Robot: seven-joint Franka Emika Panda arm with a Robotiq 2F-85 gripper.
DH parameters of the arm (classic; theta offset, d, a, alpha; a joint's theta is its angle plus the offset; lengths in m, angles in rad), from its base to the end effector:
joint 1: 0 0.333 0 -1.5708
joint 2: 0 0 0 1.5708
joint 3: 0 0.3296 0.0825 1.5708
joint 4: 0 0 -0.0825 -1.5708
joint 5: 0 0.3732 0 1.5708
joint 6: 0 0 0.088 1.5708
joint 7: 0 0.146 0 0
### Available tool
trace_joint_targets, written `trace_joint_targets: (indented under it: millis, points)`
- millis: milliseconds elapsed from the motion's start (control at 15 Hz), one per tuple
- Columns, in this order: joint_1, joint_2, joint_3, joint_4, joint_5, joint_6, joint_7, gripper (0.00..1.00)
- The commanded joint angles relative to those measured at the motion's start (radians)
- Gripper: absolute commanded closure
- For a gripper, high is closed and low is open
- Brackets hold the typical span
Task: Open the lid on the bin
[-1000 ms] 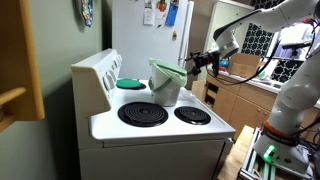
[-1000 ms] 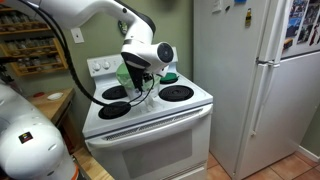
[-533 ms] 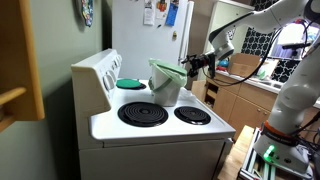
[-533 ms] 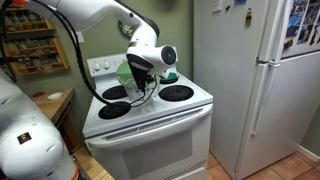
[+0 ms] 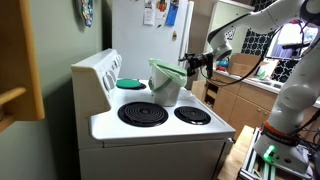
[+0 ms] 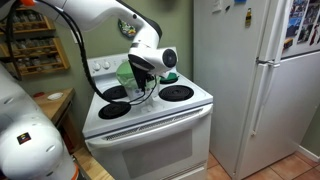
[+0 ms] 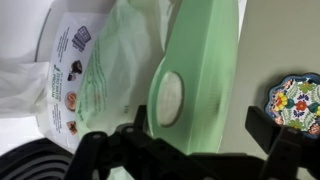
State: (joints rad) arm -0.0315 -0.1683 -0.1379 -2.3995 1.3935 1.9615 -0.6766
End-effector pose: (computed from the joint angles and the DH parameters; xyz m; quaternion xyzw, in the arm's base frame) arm 0.4786 0.0186 0.4114 -0.8100 0.1211 -0.1329 0.5581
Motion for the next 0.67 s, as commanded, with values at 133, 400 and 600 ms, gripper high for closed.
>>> trace_joint_targets:
  millis: [133,400,600]
  points:
    - [-0.031,-0.019,0.022,-0.011,-0.006,-0.021,0.035,0.0]
    - [-0.037,-0.048,0.035,-0.021,-0.029,-0.004,0.099,0.0]
    - [-0.04,-0.085,0.047,-0.032,-0.059,0.026,0.169,0.0]
